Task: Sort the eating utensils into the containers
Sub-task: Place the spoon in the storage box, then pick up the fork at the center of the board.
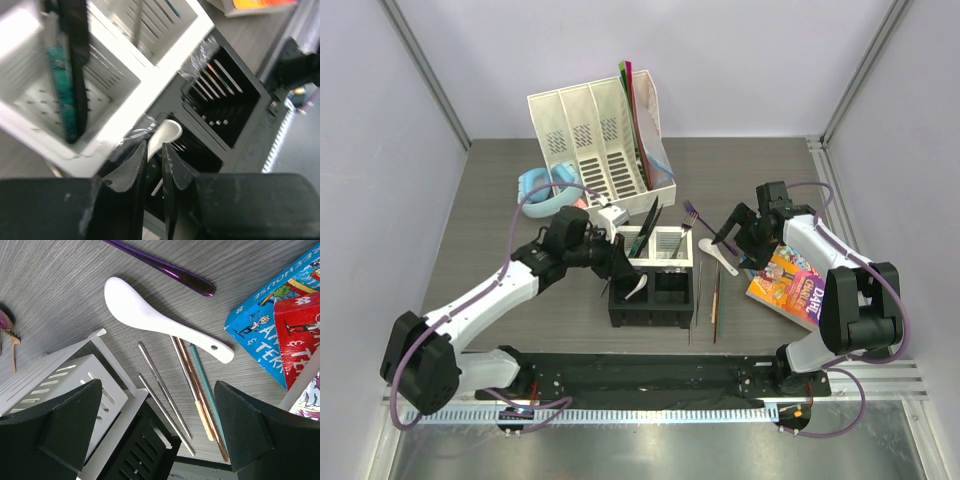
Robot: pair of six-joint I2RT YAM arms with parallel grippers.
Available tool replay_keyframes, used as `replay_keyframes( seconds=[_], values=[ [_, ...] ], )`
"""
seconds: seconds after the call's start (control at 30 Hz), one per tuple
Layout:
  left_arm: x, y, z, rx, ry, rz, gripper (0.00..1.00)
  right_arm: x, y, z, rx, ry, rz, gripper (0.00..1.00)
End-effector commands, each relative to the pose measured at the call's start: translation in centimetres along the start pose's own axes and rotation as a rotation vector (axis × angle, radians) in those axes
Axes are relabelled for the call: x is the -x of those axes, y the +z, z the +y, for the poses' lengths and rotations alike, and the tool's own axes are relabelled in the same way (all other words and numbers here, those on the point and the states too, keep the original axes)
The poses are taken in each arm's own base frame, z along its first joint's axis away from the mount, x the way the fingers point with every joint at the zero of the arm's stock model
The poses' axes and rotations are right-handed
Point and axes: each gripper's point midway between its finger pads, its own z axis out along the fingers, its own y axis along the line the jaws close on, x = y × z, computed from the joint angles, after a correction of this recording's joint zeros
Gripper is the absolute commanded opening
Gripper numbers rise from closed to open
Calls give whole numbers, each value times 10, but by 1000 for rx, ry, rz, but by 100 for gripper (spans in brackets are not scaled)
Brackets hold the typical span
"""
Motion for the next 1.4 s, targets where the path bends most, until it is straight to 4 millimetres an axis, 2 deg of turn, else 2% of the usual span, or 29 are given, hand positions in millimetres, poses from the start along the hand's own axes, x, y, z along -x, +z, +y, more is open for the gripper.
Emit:
replay_keyframes(
  seconds=[0.0, 0.03, 0.1, 0.17, 0.33, 0.4, 0.47, 0.53, 0.6, 0.63, 0.67, 0.73, 0.8, 0.97, 1.13, 1.37],
  values=[
    [48, -29, 32, 262, 29, -153, 21, 8, -2, 4, 10, -14, -34, 100],
    [51, -35, 39, 313, 17, -170, 25, 8, -2, 4, 10, -13, -33, 100],
    [48, -47, 61, 434, -15, -187, 28, 11, -2, 5, 13, -17, -41, 100],
    [41, -53, 76, 507, -52, -171, 32, 13, -2, 9, 22, -21, -50, 100],
    [10, -55, 116, 628, -158, -63, 33, 19, -3, 17, 40, -24, -58, 100],
    [8, -60, 133, 708, -163, -49, 33, 21, -3, 19, 45, -28, -59, 100],
    [2, -58, 152, 748, -180, -20, 33, 22, -1, 20, 49, -30, -57, 100],
    [10, -59, 164, 775, -177, -29, 36, 22, 2, 19, 45, -36, -50, 100],
    [6, -54, 182, 819, -176, 9, 47, 23, 4, 20, 49, -35, -49, 100],
    [15, -52, 186, 828, -159, 10, 52, 22, 5, 21, 51, -38, -45, 100],
    [-2, -47, 199, 862, -156, 107, 53, 22, 7, 20, 52, -38, -41, 100],
    [7, -45, 210, 899, -146, 136, 53, 23, 10, 20, 51, -38, -36, 100],
    [1, -39, 221, 922, -139, 186, 53, 21, 12, 18, 50, -38, -24, 100],
    [13, -25, 235, 919, -99, 185, 52, 18, 15, 17, 50, -42, -10, 100],
    [-3, -8, 242, 869, -80, 278, 50, 21, 17, 18, 53, -38, -1, 100],
    [-20, 2, 241, 817, -69, 319, 49, 21, 19, 19, 53, -40, 15, 100]
  ],
)
